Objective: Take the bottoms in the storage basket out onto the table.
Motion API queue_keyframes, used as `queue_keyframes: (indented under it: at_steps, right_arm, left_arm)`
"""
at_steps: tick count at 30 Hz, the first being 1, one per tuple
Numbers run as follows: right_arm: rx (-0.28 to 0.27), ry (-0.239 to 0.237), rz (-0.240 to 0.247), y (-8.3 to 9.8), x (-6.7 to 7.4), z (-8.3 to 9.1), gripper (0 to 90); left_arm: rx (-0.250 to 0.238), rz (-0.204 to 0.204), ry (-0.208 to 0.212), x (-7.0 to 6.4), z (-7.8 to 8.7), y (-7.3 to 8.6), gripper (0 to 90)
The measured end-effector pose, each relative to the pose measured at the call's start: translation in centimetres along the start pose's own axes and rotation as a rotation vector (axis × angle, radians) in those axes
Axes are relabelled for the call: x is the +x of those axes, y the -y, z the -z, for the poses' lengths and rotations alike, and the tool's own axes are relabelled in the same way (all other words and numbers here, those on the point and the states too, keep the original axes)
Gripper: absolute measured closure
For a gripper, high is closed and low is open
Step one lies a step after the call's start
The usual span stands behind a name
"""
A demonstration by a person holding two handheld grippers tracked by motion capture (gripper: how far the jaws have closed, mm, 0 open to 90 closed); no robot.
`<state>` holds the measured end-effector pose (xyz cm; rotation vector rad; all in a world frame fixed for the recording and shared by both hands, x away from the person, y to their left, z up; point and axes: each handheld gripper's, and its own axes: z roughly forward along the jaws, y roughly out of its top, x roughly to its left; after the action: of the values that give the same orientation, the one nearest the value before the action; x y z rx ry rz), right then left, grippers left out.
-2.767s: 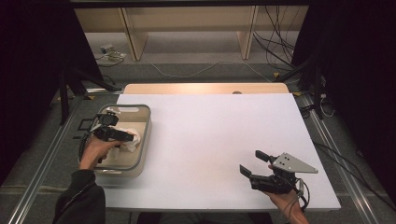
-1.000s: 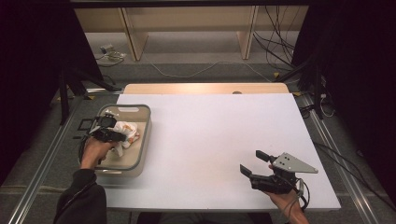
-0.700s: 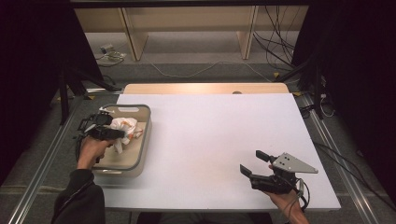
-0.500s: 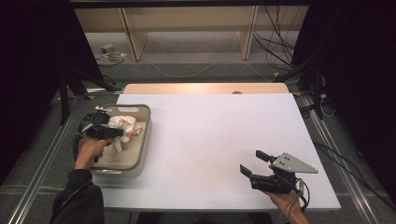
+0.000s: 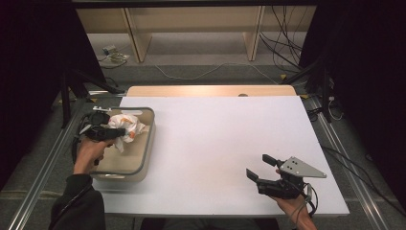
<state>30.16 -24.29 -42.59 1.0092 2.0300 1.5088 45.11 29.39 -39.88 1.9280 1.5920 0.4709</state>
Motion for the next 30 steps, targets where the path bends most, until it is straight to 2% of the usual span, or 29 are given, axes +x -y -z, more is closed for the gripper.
queue_keyframes:
  at_steps: [11,15,30]
  right_arm:
    - [0.000,0.001,-0.001,0.0,0.0,0.0,22.3]
    - [0.000,0.002,-0.001,0.0,0.0,0.0,22.3]
    - [0.000,0.002,-0.001,0.0,0.0,0.0,22.3]
  left_arm:
    - [-0.030,-0.012,0.012,-0.4,1.0,-0.4,69.0]
    - [-0.054,-0.020,0.015,-0.6,1.7,-0.6,69.0]
    - [-0.124,-0.014,0.061,-1.3,3.2,-1.2,68.9]
